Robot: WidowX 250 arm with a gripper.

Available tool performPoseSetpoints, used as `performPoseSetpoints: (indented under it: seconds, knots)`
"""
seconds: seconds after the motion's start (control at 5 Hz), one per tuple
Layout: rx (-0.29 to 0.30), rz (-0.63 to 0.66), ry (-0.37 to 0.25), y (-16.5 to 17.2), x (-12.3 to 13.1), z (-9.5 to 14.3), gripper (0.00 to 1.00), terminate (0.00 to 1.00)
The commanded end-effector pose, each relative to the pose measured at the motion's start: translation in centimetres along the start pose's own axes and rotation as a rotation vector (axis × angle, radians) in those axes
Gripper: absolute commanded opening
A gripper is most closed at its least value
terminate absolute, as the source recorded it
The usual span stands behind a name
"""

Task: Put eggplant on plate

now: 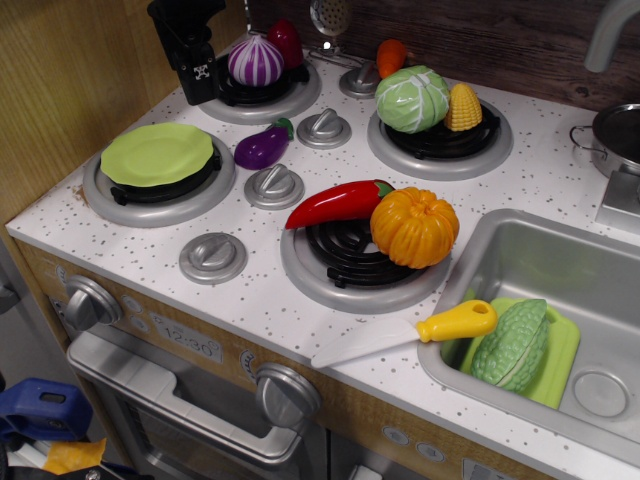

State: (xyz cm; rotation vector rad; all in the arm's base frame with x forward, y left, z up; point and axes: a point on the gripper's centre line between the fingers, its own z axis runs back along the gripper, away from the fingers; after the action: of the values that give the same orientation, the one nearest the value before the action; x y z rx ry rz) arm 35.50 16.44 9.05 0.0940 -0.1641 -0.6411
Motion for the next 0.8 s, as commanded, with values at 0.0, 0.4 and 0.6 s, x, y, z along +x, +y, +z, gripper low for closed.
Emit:
performPoseSetpoints:
  seconds: [0.0,0.4,0.6]
  knots:
    - [0.000,0.000,0.000,0.0,0.0,0.0,1.00,0.00]
    - [0.011,0.251,-0.001,1.6,2.5,-0.4,1.00,0.00]
    - [0.116,0.349,0.007,1.8,3.9,-1.0,1.00,0.00]
